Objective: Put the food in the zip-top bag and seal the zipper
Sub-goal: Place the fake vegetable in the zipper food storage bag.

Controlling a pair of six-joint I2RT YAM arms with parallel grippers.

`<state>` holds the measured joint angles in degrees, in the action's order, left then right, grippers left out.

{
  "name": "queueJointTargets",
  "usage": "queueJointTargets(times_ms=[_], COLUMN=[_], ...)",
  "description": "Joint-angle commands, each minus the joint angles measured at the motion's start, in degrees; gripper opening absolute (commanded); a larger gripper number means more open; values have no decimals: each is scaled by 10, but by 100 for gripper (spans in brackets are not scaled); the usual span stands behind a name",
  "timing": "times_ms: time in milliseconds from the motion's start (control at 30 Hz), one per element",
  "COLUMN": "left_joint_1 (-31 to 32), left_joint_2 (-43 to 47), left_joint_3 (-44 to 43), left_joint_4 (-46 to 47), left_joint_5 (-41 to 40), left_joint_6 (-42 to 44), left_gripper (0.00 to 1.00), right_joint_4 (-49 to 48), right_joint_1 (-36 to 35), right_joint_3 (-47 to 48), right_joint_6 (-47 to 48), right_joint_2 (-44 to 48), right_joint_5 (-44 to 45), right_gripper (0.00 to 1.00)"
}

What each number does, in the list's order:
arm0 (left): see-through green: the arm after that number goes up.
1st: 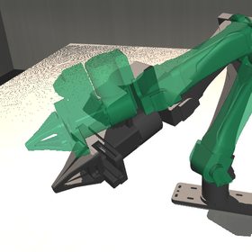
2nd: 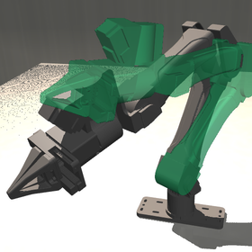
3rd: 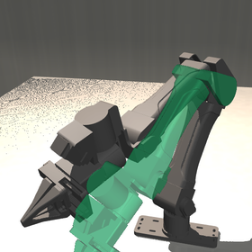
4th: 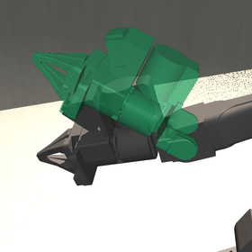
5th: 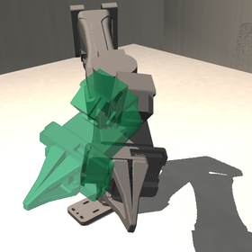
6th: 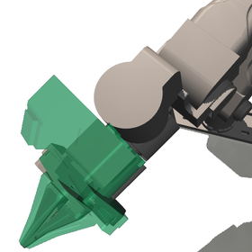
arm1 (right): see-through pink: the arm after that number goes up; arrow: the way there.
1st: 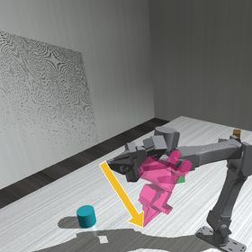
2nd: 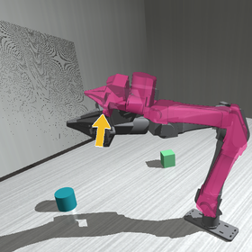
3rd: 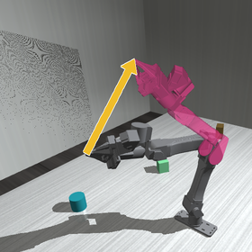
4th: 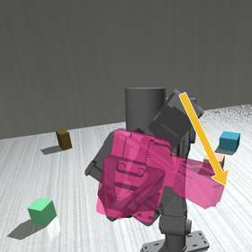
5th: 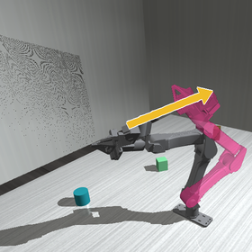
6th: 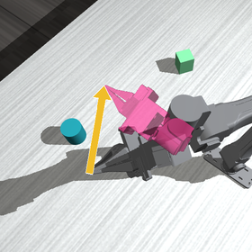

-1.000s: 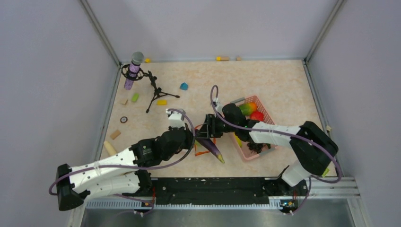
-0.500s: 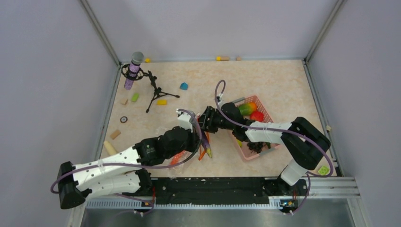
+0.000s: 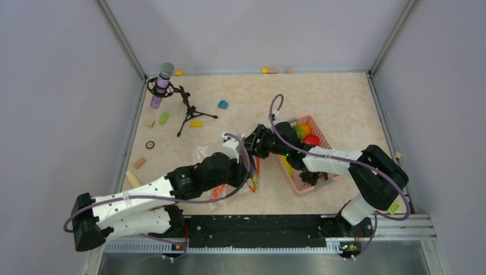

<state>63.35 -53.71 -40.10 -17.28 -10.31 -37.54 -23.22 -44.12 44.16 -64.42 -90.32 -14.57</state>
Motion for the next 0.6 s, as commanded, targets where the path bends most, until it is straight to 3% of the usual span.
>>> queueJointTargets(times_ms=[0, 233, 567], left_joint_1=[1, 1, 0], left_joint_2=[-8, -9, 28], left_joint_3=[-26, -33, -26], left_joint_4=[29, 17, 9], left_joint_5=[49, 55, 22], left_joint_6=[12, 14, 14], left_gripper=[0, 0, 0], right_joint_4=[-77, -126, -81], right_joint_1=[3, -21, -75], right_joint_3=[-10, -15, -38], right_joint_6=[-45, -75, -5], right_joint_2=[21, -6, 48], right_joint_5=[47, 138, 380], right_gripper=[38, 40, 44])
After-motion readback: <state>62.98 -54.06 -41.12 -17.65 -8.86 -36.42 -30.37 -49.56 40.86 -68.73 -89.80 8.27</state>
